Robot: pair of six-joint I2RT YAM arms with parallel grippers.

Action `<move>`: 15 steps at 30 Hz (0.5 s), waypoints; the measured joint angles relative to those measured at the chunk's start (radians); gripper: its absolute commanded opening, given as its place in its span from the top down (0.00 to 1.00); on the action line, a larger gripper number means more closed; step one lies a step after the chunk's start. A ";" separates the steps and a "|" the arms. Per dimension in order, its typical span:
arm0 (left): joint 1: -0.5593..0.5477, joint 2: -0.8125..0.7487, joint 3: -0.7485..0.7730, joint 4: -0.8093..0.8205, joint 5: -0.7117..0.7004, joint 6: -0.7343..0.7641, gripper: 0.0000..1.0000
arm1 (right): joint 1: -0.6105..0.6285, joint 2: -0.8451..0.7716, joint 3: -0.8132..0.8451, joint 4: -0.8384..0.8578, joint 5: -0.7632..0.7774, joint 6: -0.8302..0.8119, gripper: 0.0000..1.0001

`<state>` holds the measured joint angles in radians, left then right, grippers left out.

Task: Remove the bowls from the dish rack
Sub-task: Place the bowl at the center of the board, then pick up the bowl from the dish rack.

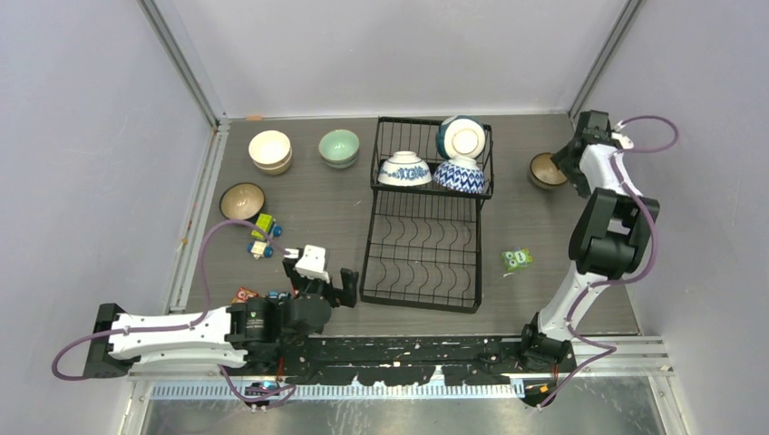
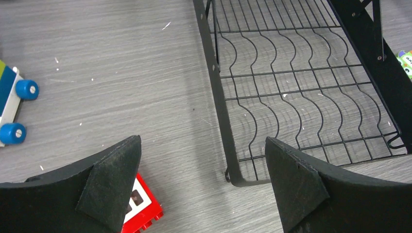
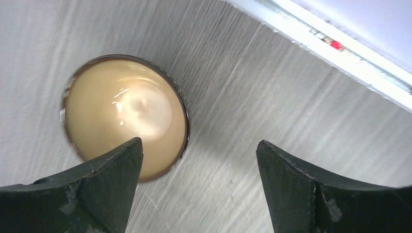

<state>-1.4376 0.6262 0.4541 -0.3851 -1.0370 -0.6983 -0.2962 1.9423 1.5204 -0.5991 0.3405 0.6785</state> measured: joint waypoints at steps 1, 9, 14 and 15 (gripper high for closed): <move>0.000 0.008 0.000 0.014 0.000 0.012 0.00 | 0.000 -0.033 0.002 -0.017 0.008 0.000 0.09; 0.055 0.135 0.086 0.115 0.039 0.144 0.00 | 0.124 -0.391 0.023 -0.081 0.092 0.031 0.08; 0.177 0.163 0.201 0.100 0.131 0.138 0.00 | 0.388 -0.636 -0.038 0.006 0.122 0.031 0.07; 0.200 0.160 0.217 0.100 0.146 0.130 0.00 | 0.420 -0.690 -0.063 0.014 0.121 0.031 0.07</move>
<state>-1.2381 0.7860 0.6708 -0.2848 -0.8906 -0.5678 0.1238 1.2522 1.4578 -0.5850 0.4614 0.7097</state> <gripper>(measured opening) 0.996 0.918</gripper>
